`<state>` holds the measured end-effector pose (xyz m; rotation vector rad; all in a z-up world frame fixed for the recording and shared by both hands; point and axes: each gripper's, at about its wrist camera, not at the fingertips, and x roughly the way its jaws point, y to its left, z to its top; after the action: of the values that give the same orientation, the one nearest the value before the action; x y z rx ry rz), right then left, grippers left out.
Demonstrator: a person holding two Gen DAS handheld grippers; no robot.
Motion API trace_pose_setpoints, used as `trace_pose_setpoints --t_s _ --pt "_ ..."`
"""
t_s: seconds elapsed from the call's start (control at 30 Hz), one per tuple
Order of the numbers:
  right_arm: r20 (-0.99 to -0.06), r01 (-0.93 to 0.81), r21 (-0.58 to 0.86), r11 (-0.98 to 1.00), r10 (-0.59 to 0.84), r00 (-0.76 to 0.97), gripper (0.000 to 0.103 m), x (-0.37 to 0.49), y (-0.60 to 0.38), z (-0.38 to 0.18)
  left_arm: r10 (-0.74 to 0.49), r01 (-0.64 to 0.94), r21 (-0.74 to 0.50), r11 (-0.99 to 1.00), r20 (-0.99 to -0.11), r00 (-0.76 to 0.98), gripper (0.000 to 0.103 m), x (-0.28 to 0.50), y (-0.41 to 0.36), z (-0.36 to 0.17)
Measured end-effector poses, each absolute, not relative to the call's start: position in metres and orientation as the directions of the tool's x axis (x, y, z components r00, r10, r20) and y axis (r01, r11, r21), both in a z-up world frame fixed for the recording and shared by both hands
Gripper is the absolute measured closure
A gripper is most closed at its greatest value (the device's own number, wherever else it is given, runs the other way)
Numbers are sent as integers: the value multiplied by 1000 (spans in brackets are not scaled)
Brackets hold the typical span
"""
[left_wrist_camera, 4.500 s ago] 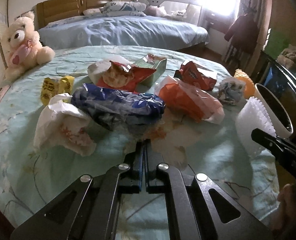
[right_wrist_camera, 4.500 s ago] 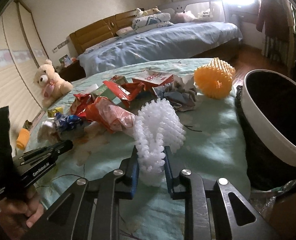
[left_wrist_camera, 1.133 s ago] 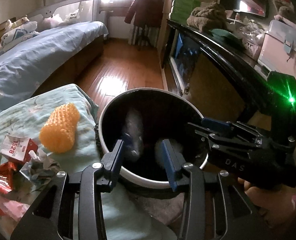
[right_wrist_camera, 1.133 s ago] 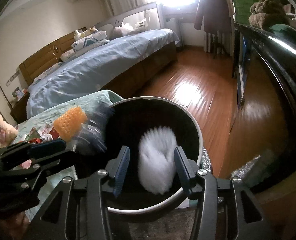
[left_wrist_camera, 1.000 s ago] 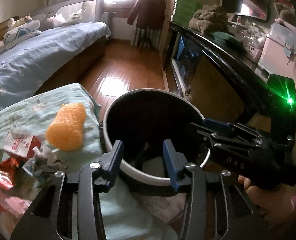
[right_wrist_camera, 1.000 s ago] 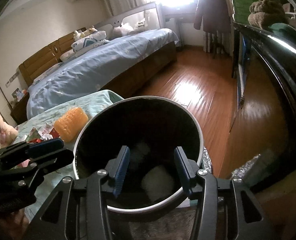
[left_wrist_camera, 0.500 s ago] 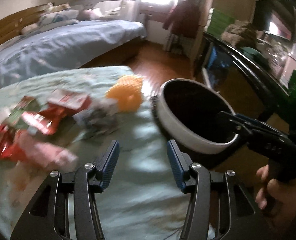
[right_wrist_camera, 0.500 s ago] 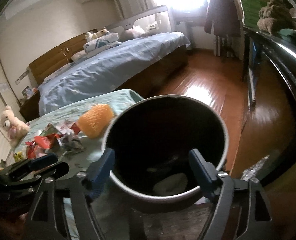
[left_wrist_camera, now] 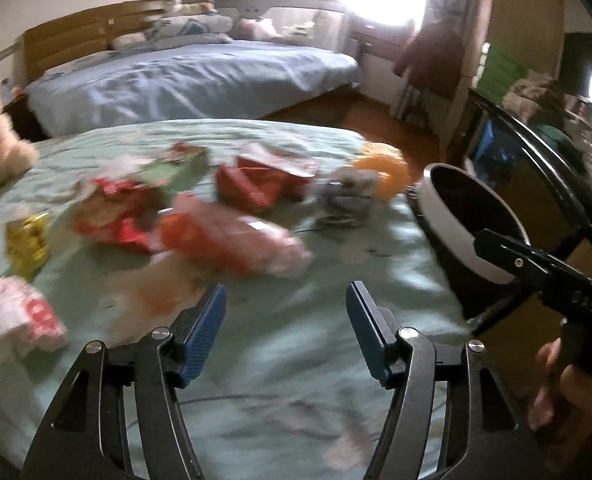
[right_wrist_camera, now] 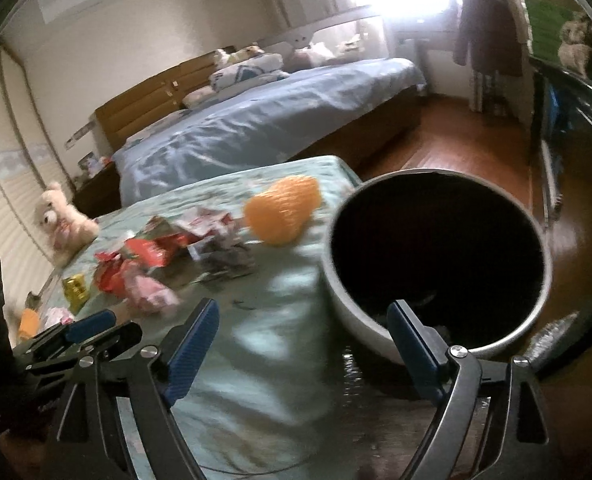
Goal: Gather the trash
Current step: 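Move both open tools back over the trash on the bed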
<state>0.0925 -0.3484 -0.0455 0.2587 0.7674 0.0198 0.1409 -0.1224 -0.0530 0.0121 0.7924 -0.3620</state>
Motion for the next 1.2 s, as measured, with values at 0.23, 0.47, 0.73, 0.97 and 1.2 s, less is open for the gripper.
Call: trace_pose_setpoints --t_s 0.23,0.47,0.73,0.97,1.2 --pt "-684 -16 248 969 187 705 16 100 -307 -51 -246 228 -122 966 -708 662 39 132 -75 -58" --pt "-699 -116 260 959 270 662 16 112 -267 -61 -171 140 -102 985 -708 685 37 116 -33 -60" --pt "-715 -229 239 944 330 617 16 129 -231 -71 -86 46 -75 996 -715 694 34 108 4 -62" --pt "-734 -292 187 938 331 593 16 150 -211 -78 -5 -74 -82 994 -706 708 18 108 38 -60" --pt "-757 -313 124 942 294 584 16 174 -199 -89 4 -105 -90 990 -738 675 17 135 48 -76"
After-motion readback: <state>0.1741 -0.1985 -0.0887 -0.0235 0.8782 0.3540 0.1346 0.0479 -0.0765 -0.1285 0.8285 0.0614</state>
